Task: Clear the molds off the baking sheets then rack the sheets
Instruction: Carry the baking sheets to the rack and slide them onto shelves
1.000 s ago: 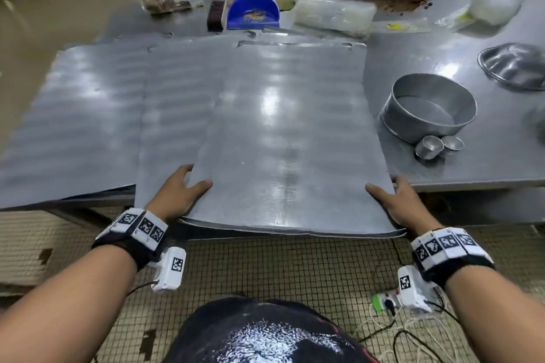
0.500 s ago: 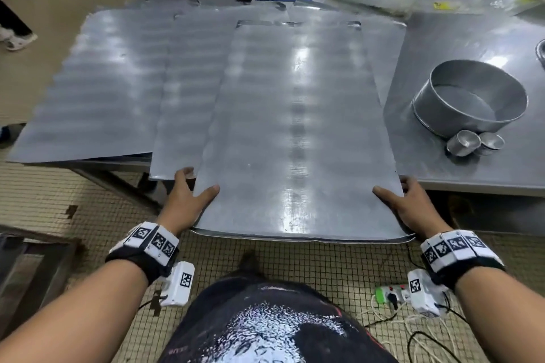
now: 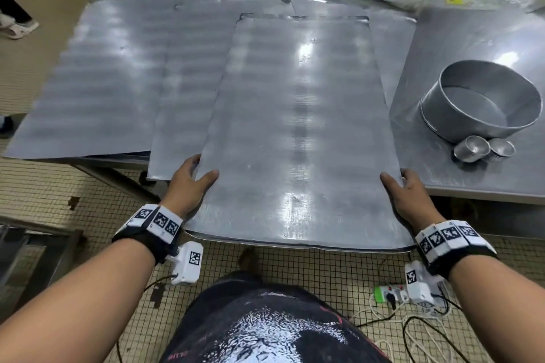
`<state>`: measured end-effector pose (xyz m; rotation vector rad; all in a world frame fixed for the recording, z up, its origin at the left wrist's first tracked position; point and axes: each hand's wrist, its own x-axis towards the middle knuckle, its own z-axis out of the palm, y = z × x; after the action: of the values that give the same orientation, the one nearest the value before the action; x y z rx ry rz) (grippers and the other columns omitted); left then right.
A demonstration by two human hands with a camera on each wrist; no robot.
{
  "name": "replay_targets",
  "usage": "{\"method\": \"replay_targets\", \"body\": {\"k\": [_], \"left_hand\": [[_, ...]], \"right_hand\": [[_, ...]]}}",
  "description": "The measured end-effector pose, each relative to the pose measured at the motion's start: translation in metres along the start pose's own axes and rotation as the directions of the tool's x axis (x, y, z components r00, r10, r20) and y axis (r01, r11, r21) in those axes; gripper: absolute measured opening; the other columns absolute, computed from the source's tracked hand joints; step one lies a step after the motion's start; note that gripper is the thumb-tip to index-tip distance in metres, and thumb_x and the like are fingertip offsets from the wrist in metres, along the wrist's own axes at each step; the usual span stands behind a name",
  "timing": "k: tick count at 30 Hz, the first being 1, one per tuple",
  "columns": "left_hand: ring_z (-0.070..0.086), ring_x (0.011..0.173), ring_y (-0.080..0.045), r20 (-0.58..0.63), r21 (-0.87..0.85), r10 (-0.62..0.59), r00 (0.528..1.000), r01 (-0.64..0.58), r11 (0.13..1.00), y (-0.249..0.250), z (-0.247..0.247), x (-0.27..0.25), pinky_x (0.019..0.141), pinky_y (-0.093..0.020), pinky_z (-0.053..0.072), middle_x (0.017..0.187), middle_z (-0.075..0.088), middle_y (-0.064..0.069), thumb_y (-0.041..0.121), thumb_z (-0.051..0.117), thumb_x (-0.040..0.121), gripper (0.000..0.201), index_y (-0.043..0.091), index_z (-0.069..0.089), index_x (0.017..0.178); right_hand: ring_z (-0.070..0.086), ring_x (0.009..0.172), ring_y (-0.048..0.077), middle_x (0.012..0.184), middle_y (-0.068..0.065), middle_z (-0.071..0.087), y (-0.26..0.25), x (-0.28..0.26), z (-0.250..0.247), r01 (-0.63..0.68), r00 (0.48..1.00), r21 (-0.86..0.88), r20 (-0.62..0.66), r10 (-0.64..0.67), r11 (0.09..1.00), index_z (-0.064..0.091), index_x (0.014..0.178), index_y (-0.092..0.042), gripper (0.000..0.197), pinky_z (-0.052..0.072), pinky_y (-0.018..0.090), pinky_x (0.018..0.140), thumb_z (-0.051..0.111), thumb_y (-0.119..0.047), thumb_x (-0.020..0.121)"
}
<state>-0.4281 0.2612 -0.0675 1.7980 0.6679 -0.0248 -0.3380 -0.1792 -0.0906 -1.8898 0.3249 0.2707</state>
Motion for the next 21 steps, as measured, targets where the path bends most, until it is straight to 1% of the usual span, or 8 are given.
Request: {"method": "replay_targets", "body": {"k": [3, 6, 9, 12, 14, 16, 18, 21], "left_hand": [[0.064, 0.111, -0.010, 0.009, -0.053, -0.006, 1.000, 0.007, 0.999, 0.002, 0.001, -0.002, 0.097, -0.035, 0.053, 0.132, 0.061, 0.001, 0.017, 0.073, 0.090, 0.054, 0.018, 0.051, 0.140], [0.063, 0.112, -0.015, 0.009, -0.020, 0.007, 1.000, -0.006, 1.000, 0.005, 0.001, -0.005, 0.083, -0.024, 0.053, 0.131, 0.060, 0.001, 0.023, 0.074, 0.090, 0.057, 0.019, 0.049, 0.141], [0.063, 0.108, -0.020, -0.005, 0.030, 0.020, 1.000, -0.020, 0.999, 0.009, -0.001, -0.006, 0.077, -0.023, 0.052, 0.124, 0.060, -0.001, 0.033, 0.071, 0.092, 0.055, 0.019, 0.048, 0.140], [0.065, 0.109, -0.026, 0.014, 0.015, 0.005, 1.000, -0.005, 1.000, 0.011, -0.004, 0.000, 0.089, -0.039, 0.056, 0.127, 0.062, -0.008, 0.039, 0.072, 0.090, 0.055, 0.022, 0.045, 0.135], [0.066, 0.107, -0.029, 0.027, -0.019, -0.009, 1.000, 0.009, 1.000, 0.012, -0.005, 0.004, 0.089, -0.041, 0.056, 0.125, 0.063, -0.013, 0.035, 0.071, 0.091, 0.050, 0.021, 0.044, 0.131], [0.068, 0.101, -0.029, 0.027, -0.076, -0.020, 0.999, 0.022, 0.997, 0.015, -0.005, 0.005, 0.082, -0.038, 0.056, 0.122, 0.063, -0.018, 0.025, 0.068, 0.094, 0.044, 0.015, 0.044, 0.130], [0.067, 0.088, -0.023, 0.025, -0.099, -0.035, 0.999, 0.037, 0.994, 0.020, -0.004, 0.004, 0.072, -0.031, 0.054, 0.118, 0.063, -0.020, 0.017, 0.065, 0.097, 0.040, 0.008, 0.045, 0.130], [0.058, 0.075, -0.010, -0.025, -0.024, 0.016, 1.000, -0.017, 1.000, 0.026, 0.002, -0.002, 0.056, -0.015, 0.047, 0.097, 0.062, -0.007, 0.021, 0.063, 0.098, 0.032, 0.008, 0.046, 0.122]], "right_hand": [[0.065, 0.106, 0.019, 0.118, 0.001, 0.067, -0.002, -0.001, -0.005, 0.015, 1.000, -0.019, -0.002, -0.015, 1.000, 0.055, 0.122, -0.018, 0.039, 0.052, 0.040, 0.094, 0.065, -0.043, 0.094], [0.069, 0.104, 0.020, 0.114, 0.003, 0.071, -0.005, -0.001, -0.014, 0.022, 1.000, 0.007, 0.008, -0.022, 1.000, 0.057, 0.122, -0.017, 0.054, 0.053, 0.046, 0.098, 0.071, -0.053, 0.084], [0.066, 0.103, 0.017, 0.116, 0.003, 0.067, -0.015, -0.006, -0.019, 0.060, 0.998, -0.029, 0.006, -0.060, 0.998, 0.054, 0.126, -0.012, 0.043, 0.051, 0.035, 0.093, 0.066, -0.038, 0.093], [0.067, 0.101, 0.012, 0.117, 0.003, 0.068, -0.016, -0.004, -0.024, 0.079, 0.997, -0.005, 0.024, -0.079, 0.997, 0.054, 0.127, -0.010, 0.039, 0.049, 0.025, 0.085, 0.066, -0.031, 0.096], [0.067, 0.100, 0.009, 0.115, 0.001, 0.068, -0.017, -0.005, -0.026, 0.075, 0.997, 0.006, 0.027, -0.075, 0.997, 0.054, 0.127, -0.010, 0.039, 0.051, 0.023, 0.083, 0.066, -0.029, 0.095], [0.068, 0.098, 0.009, 0.112, 0.001, 0.069, -0.018, -0.007, -0.026, 0.066, 0.997, 0.030, 0.033, -0.067, 0.997, 0.054, 0.126, -0.009, 0.037, 0.055, 0.020, 0.078, 0.066, -0.026, 0.096], [0.070, 0.096, 0.013, 0.110, 0.003, 0.070, -0.017, -0.009, -0.026, 0.055, 0.998, 0.053, 0.032, -0.057, 0.997, 0.055, 0.125, -0.008, 0.034, 0.057, 0.019, 0.074, 0.066, -0.023, 0.096], [0.073, 0.094, 0.017, 0.110, 0.010, 0.072, -0.015, -0.009, -0.028, 0.035, 0.998, 0.062, 0.041, -0.038, 0.997, 0.056, 0.123, -0.005, 0.034, 0.057, 0.023, 0.073, 0.067, -0.021, 0.095]]}}
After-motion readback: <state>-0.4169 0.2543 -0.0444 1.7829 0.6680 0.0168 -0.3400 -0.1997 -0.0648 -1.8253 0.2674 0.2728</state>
